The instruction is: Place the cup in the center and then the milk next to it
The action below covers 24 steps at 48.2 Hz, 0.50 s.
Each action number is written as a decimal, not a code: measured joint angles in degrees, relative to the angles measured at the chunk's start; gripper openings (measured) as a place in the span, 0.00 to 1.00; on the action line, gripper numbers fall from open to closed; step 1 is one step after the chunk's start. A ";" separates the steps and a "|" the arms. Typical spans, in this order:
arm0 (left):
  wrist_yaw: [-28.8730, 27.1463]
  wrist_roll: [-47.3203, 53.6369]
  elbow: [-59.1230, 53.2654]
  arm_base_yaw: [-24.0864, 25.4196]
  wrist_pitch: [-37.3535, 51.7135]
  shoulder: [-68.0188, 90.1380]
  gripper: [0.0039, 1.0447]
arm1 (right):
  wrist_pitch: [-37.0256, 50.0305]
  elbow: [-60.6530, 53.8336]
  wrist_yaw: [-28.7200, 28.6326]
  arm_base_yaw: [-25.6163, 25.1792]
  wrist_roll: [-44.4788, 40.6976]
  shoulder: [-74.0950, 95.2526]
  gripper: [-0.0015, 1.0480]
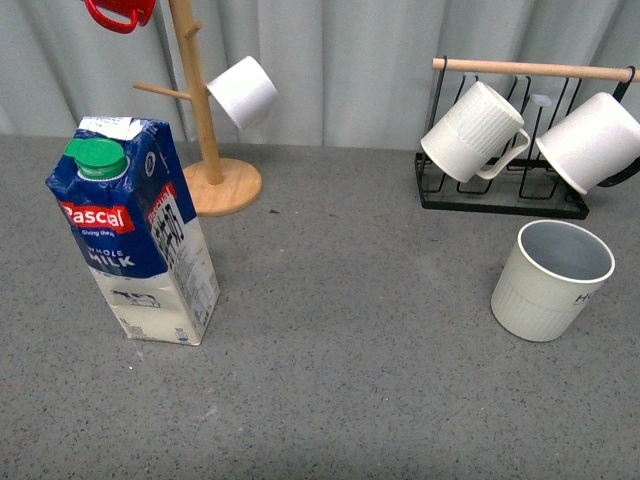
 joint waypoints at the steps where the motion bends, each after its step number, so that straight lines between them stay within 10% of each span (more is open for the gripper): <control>1: 0.00 -0.02 0.00 0.00 0.00 0.00 0.94 | 0.00 0.00 0.00 0.00 0.00 0.00 0.91; 24: 0.00 0.00 0.00 0.00 0.00 0.00 0.94 | 0.00 0.00 0.00 0.00 0.00 0.00 0.91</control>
